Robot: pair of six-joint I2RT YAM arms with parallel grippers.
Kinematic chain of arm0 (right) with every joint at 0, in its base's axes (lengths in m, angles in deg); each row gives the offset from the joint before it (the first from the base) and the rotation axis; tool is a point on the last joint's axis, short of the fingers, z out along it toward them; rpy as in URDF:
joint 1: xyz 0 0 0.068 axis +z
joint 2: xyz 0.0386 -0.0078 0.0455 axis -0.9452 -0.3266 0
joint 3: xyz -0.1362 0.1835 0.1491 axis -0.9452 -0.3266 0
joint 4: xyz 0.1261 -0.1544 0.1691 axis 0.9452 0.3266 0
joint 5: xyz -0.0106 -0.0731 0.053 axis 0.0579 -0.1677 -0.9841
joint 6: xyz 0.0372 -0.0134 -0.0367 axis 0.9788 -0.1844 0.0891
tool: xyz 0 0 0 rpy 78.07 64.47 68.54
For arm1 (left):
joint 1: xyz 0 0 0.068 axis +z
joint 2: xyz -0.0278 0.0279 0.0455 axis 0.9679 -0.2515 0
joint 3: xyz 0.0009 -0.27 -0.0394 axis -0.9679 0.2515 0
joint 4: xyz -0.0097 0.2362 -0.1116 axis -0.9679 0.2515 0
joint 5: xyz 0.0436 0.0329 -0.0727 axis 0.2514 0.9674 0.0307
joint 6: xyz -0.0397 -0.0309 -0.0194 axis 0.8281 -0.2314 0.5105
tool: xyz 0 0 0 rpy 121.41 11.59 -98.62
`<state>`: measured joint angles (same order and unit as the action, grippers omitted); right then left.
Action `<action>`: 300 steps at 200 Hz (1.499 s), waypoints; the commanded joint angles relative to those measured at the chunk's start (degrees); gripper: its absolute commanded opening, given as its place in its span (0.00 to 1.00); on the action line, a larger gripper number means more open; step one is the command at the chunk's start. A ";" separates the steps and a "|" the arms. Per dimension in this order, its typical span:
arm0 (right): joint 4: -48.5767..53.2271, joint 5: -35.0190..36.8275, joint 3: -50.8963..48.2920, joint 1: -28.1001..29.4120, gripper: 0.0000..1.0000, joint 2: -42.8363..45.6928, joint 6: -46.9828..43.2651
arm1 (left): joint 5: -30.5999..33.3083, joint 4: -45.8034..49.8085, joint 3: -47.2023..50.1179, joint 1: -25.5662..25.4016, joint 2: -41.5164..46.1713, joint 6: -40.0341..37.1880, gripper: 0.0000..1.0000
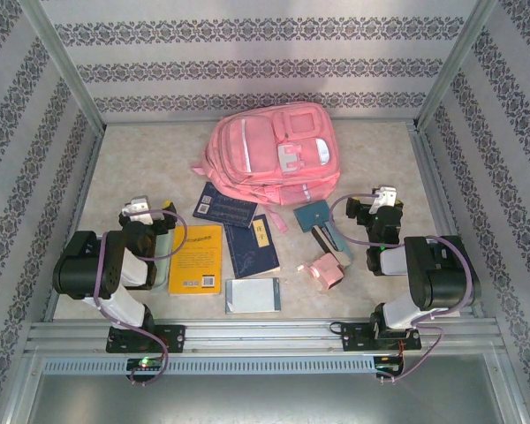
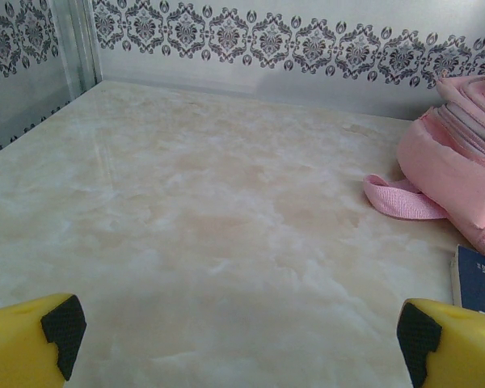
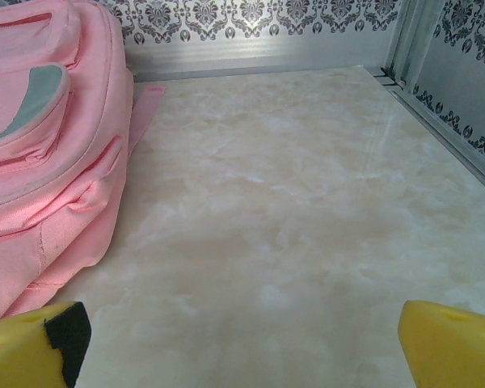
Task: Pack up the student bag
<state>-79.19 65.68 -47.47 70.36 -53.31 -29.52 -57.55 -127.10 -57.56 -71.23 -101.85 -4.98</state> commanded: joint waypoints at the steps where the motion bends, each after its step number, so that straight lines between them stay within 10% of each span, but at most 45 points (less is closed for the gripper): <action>1: -0.38 0.88 1.08 0.39 0.98 0.64 0.62 | -0.61 -2.85 0.54 0.55 -0.34 0.52 1.00; 225: 5.81 -9.65 3.84 0.64 0.98 3.42 -3.45 | -6.96 -0.65 3.32 0.42 9.77 -2.55 1.00; 300: 39.86 1.54 14.36 22.10 0.98 31.34 -7.67 | -17.50 -0.44 -2.75 -8.19 23.58 -4.18 1.00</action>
<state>-55.67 62.99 -40.43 84.59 -27.22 -35.43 -69.81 -124.96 -55.94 -75.66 -80.45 -10.42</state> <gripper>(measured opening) 0.979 0.998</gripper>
